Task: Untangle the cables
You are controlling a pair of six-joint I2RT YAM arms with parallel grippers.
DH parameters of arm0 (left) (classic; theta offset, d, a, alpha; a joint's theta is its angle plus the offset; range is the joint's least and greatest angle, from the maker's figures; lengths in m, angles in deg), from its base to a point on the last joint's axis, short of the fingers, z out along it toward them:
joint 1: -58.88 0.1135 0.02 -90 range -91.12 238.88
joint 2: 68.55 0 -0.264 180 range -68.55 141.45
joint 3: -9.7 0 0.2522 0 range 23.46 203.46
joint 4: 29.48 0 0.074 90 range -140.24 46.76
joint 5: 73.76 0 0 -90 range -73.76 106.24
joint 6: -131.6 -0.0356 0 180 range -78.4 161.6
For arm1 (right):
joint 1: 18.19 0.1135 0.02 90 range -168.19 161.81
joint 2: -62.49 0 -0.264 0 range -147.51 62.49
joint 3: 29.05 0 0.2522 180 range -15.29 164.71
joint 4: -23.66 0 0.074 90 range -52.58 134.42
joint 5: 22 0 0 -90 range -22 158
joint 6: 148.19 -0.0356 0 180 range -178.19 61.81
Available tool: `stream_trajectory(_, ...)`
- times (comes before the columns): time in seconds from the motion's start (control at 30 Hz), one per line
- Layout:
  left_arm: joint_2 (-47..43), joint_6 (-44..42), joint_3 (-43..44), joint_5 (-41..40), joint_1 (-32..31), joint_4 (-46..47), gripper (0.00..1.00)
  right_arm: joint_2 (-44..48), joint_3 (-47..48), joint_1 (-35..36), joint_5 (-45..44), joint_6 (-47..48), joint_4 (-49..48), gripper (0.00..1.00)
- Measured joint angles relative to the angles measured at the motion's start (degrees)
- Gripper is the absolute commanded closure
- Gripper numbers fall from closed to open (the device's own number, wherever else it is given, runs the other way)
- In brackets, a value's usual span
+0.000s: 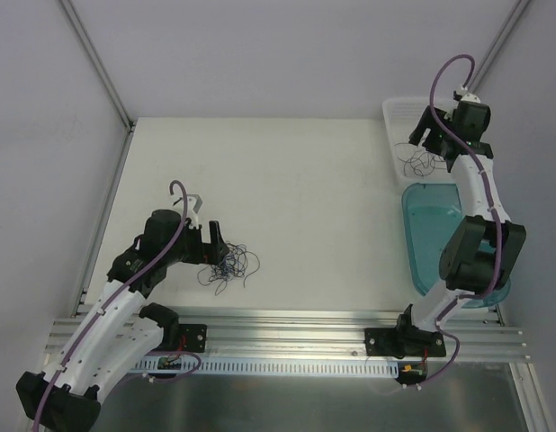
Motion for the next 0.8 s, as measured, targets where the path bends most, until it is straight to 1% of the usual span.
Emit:
stream_trajectory(0.07, 0.46, 0.07, -0.02, -0.02, 0.00, 0.00, 0.01, 3.82, -2.62, 2.73, -1.75, 0.52, 0.90, 0.13)
stream_trajectory(0.23, 3.30, 1.66, -0.02, -0.50, 0.00, -0.09, 0.01, 17.55, -10.86, 11.28, -4.42, 1.18, 3.17, 0.11)
stream_trajectory(0.37, 8.17, 5.07, -0.02, -1.46, 0.02, -0.42, 0.02, 29.09, -18.40, 21.62, -5.25, 1.07, 5.38, 0.11)
stream_trajectory(0.53, 13.38, 10.84, -0.02, -2.36, 0.02, -0.92, 0.06, 39.50, -29.49, 34.97, -4.81, -0.72, 7.56, 0.10)
stream_trajectory(0.63, 16.52, 14.16, -0.02, -4.48, 0.02, -0.90, 0.12, 44.15, -37.00, 44.13, -5.95, -3.06, 7.76, 0.10)
stream_trajectory(0.67, 17.38, 14.95, -0.02, -5.09, 0.02, -0.85, 0.15, 45.70, -39.63, 47.04, -6.51, -4.02, 7.72, 0.10)
stream_trajectory(0.7, 18.43, 16.28, -0.04, -6.12, 0.02, -0.76, 0.21, 47.21, -42.29, 49.86, -7.19, -5.20, 7.26, 0.10)
stream_trajectory(0.77, 19.58, 17.86, -0.35, -6.93, 0.02, 0.00, 0.28, 49.83, -47.08, 54.64, -9.11, -7.17, 5.92, 0.10)
stream_trajectory(0.8, 20.17, 18.58, -0.72, -7.19, 0.00, 0.83, 0.34, 50.88, -49.31, 57.07, -9.90, -8.35, 5.38, 0.10)
